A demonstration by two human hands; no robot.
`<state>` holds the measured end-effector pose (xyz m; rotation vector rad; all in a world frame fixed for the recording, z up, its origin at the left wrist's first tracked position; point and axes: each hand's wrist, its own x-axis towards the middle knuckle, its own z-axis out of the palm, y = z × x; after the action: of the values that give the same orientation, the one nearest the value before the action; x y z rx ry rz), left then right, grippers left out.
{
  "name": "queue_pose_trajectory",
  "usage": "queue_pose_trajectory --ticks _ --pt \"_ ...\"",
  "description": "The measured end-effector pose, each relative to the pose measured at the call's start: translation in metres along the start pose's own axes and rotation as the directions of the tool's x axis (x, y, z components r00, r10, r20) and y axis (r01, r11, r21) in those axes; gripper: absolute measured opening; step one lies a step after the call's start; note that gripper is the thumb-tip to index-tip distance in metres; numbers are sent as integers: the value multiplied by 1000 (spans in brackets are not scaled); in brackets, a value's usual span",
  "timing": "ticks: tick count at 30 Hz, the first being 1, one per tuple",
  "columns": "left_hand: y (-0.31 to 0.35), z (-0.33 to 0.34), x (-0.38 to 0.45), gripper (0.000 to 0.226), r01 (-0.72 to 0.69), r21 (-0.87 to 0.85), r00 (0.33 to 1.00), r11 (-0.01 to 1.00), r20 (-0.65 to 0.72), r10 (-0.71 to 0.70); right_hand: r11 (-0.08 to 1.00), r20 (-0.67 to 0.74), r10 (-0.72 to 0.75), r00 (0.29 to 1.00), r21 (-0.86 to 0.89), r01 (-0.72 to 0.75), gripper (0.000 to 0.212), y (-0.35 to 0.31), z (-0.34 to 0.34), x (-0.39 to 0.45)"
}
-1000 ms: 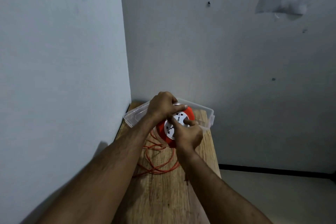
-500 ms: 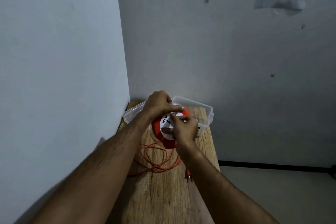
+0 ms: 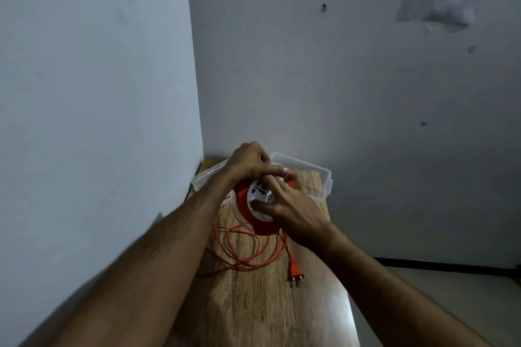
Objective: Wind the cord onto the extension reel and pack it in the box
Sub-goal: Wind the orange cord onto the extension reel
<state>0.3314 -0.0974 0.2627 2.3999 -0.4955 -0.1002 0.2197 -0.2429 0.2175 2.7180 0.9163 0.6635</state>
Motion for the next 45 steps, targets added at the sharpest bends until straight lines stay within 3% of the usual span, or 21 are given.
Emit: queue_pose_trajectory --ticks 4,8,12,14,17,21,25,28,31,33,35,37,38,39,40,41,42,43,44,45 --pt "2 3 0 47 -29 16 999 999 -31 30 1000 -28 -4 1000 30 5 48 2 5 4" --pt "2 7 -2 43 -66 53 995 996 -67 69 997 -72 27 997 72 -22 61 0 15 7" --pt "1 8 -4 56 -83 -14 992 996 -95 81 967 -254 181 950 223 -124 64 -1 9 3" --pt "1 7 -4 56 -77 -51 988 996 -135 70 904 -256 333 908 361 -230 57 -4 8 4" --pt "4 7 -4 56 -88 -80 980 993 -186 71 687 -145 623 769 570 -450 49 -13 9 8" --pt "7 9 -1 64 -76 -67 968 995 -245 58 302 -1 880 474 772 -559 51 -29 7 16" --pt "4 14 1 68 -84 -7 959 996 -274 78 -137 266 949 170 833 -536 65 -43 2 29" --pt "5 18 0 64 -80 44 957 996 -276 89 -482 520 854 -17 778 -402 60 -46 3 36" --pt "5 20 0 73 -78 92 951 993 -290 102 -758 752 652 -97 647 -75 56 -47 2 46" --pt "4 20 -1 72 -86 102 955 991 -275 111 -808 809 575 -127 585 69 67 -45 2 51" --pt "2 19 -2 65 -80 86 961 993 -258 99 -829 828 553 -88 558 44 76 -42 0 51" --pt "-3 17 -2 64 -64 55 962 996 -261 76 -778 784 620 -5 615 -128 57 -42 -1 43" --pt "-6 16 -1 65 -52 30 963 998 -265 58 -643 677 735 41 715 -273 45 -43 -2 37" --pt "-8 14 -2 63 -40 6 964 999 -263 40 -391 482 866 132 818 -421 34 -45 -2 30" --pt "-10 12 -2 60 -30 -14 967 999 -255 25 -52 224 934 280 857 -512 27 -45 -1 22" --pt "-10 10 -2 59 -27 -23 971 999 -240 21 282 -21 890 456 811 -512 23 -43 -1 14" --pt "-10 8 -3 57 -28 -31 975 999 -222 21 555 -188 748 637 703 -444 23 -39 1 7" --pt "-10 6 -2 57 -33 -43 979 999 -204 23 760 -271 547 792 558 -334 27 -34 6 1" --pt "-10 5 -2 56 -35 -54 981 998 -190 24 889 -271 346 898 399 -222 32 -28 11 -4" --pt "-10 4 -1 56 -31 -64 983 997 -181 19 953 -224 201 954 271 -137 38 -22 15 -7"
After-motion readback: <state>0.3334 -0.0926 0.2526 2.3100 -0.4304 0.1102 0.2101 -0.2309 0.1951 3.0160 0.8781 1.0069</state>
